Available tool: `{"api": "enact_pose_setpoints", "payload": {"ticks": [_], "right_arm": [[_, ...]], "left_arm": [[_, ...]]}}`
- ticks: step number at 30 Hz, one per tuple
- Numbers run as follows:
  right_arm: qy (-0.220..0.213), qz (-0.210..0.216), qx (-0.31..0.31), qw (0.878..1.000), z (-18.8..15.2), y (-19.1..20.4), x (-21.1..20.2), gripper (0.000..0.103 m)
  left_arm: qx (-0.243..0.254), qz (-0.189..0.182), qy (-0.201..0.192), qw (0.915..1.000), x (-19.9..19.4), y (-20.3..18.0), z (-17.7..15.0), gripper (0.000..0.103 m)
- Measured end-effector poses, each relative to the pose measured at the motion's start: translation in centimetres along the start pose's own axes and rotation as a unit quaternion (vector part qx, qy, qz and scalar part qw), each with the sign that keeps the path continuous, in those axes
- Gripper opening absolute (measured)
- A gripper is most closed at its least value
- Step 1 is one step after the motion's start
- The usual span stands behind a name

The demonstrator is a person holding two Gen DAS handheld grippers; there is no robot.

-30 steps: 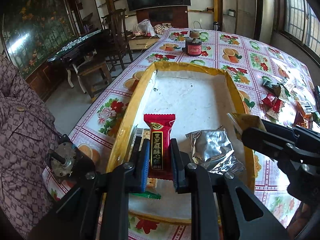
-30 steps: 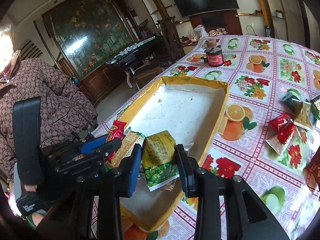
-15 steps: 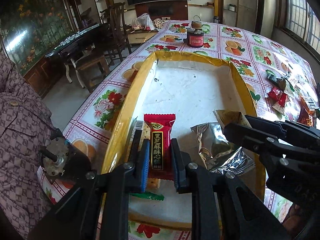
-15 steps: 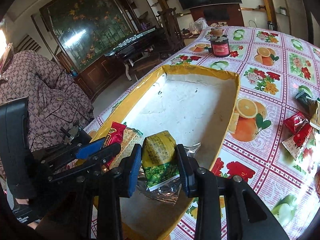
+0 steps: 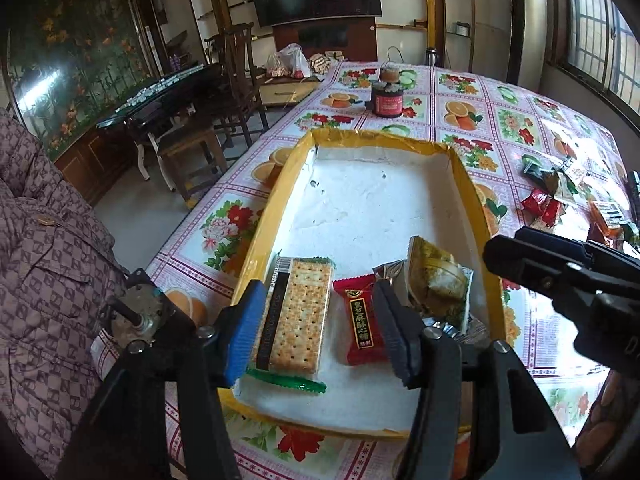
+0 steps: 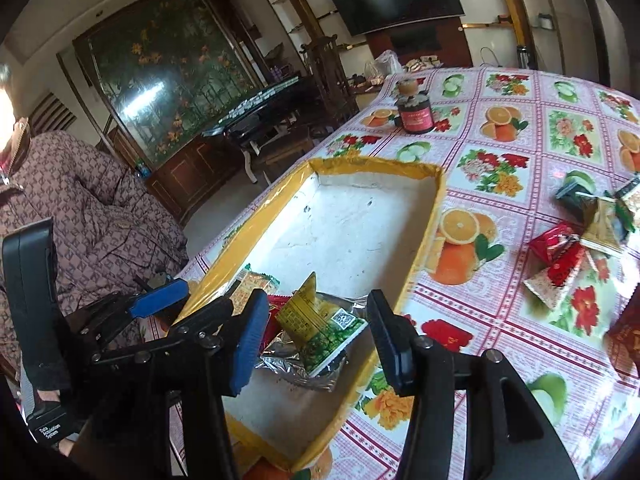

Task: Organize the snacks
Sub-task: 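Release the red cake and yellow-green packet into the tray with both tools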

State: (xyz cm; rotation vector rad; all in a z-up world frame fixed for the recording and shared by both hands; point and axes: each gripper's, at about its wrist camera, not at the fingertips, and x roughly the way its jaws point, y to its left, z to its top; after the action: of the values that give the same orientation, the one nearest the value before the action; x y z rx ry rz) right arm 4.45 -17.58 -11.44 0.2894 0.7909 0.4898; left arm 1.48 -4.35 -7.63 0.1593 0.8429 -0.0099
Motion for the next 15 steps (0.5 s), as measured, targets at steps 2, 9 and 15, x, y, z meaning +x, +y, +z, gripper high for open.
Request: {"api": "enact_pose_setpoints", "payload": {"ticks": [2, 9, 15], "right_arm": [[-0.010, -0.009, 0.001, 1.000, 0.0, -0.2, -1.1, 0.053], [-0.042, -0.057, -0.001, 0.997, -0.4, -1.4, -5.0, 0.057], [-0.055, -0.113, -0.004, 0.992, -1.1, -2.5, -7.5, 0.061]], "left_arm": [[0.001, -0.002, -0.010, 0.9999, -1.0, -0.2, 0.1, 0.060], [0.010, 0.002, -0.053, 0.9985, -4.8, -1.6, 0.6, 0.070], [0.019, 0.001, -0.081, 0.9965, -7.3, -3.1, 0.7, 0.078]]}}
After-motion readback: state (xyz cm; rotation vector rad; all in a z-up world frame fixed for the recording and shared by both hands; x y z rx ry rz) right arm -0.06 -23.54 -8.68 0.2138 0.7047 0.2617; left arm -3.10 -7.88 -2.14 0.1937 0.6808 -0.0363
